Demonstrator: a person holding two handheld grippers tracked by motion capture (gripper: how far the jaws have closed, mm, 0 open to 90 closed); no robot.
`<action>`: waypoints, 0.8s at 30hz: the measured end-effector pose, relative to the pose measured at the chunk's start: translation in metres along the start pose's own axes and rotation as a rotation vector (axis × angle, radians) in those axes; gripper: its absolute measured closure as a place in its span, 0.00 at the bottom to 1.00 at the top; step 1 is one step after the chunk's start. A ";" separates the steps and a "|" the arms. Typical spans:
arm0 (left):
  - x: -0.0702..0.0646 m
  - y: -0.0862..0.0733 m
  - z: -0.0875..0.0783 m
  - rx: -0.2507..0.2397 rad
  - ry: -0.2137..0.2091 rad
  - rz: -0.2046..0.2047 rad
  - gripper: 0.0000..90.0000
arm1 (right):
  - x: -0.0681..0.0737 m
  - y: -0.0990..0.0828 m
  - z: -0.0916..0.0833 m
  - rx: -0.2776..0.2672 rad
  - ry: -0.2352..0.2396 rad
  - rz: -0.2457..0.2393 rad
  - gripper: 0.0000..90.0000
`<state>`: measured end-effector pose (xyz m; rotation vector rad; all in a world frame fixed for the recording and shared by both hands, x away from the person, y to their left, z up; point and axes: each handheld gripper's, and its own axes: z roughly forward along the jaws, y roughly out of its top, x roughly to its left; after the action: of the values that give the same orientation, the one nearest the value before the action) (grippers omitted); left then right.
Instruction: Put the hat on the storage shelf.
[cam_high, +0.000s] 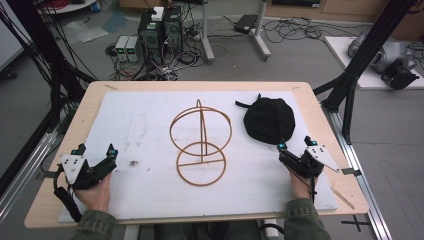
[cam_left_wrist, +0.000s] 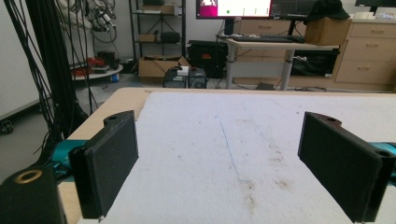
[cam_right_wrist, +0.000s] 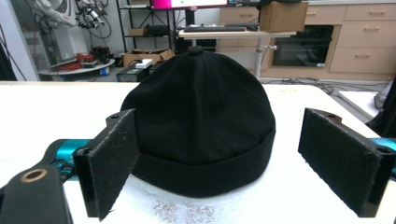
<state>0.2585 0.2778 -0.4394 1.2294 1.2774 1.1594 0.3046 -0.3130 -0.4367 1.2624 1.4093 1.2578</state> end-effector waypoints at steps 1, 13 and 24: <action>0.000 0.000 0.000 0.002 0.000 0.000 0.14 | 0.000 0.000 0.001 -0.002 0.002 -0.010 0.13; -0.001 0.000 -0.001 0.000 -0.005 0.000 0.14 | 0.003 0.007 0.004 -0.012 0.024 0.012 0.13; -0.003 -0.001 -0.002 -0.004 -0.007 0.013 0.14 | 0.005 0.015 0.017 -0.028 0.037 -0.016 0.14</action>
<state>0.2561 0.2749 -0.4399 1.2398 1.2624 1.1657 0.3228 -0.3060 -0.4241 1.2128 1.4206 1.2920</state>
